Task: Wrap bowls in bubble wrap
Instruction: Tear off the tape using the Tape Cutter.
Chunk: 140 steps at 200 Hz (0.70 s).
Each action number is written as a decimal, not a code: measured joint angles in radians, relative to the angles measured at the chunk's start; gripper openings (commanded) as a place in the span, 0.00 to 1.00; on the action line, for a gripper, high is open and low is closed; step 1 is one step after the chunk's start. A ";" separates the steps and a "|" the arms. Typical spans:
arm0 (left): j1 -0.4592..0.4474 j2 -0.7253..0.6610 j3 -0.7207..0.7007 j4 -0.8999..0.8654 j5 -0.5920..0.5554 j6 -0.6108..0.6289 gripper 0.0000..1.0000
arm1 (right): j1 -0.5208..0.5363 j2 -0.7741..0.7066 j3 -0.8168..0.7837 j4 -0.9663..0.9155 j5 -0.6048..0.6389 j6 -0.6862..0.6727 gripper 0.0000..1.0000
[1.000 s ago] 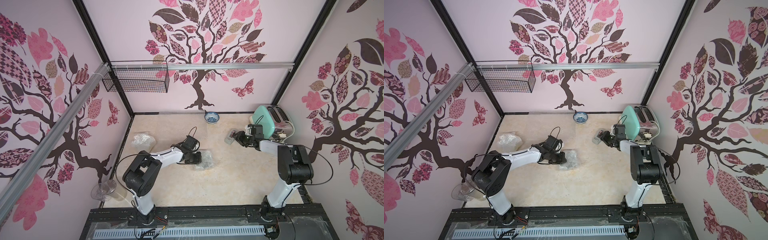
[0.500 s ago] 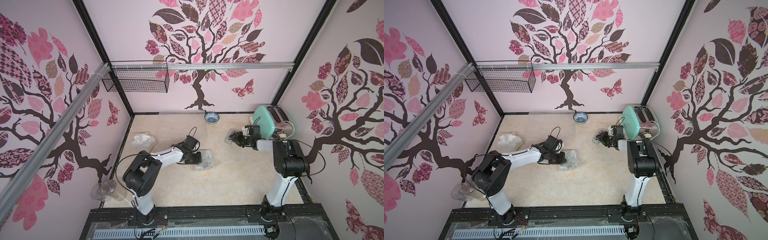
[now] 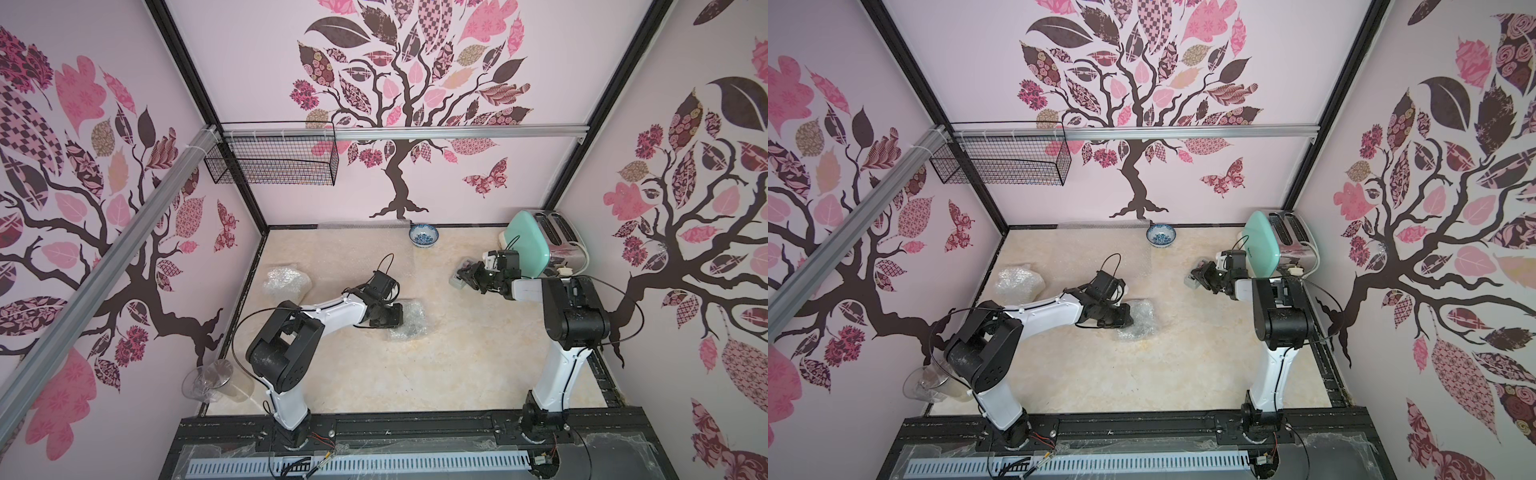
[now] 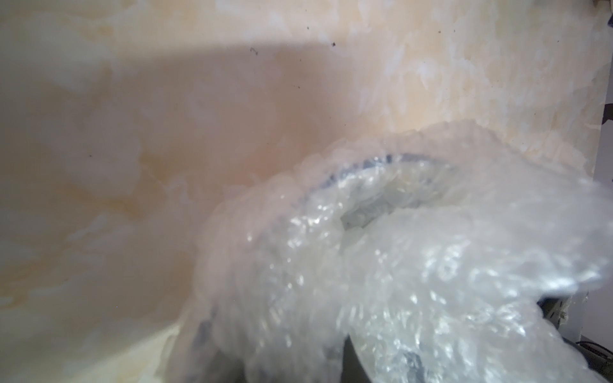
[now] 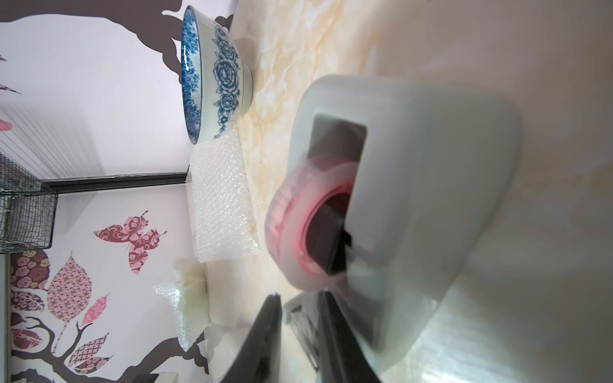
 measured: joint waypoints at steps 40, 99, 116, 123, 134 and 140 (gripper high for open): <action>0.000 0.001 0.000 0.000 0.000 0.001 0.11 | -0.002 0.016 -0.003 0.033 -0.021 0.035 0.17; 0.000 0.002 0.000 0.000 0.000 0.001 0.11 | -0.005 0.017 -0.013 0.045 -0.024 0.055 0.00; 0.000 0.002 0.000 0.000 0.000 0.001 0.11 | -0.005 0.017 -0.019 0.060 -0.024 0.064 0.00; 0.000 0.002 0.000 0.000 0.000 0.002 0.11 | -0.005 0.017 -0.023 0.068 -0.025 0.069 0.00; 0.000 0.002 0.000 0.000 0.000 0.002 0.11 | -0.005 0.017 -0.030 0.083 -0.025 0.075 0.00; 0.000 0.002 0.000 0.000 0.000 0.003 0.11 | -0.005 0.017 -0.034 0.092 -0.025 0.079 0.00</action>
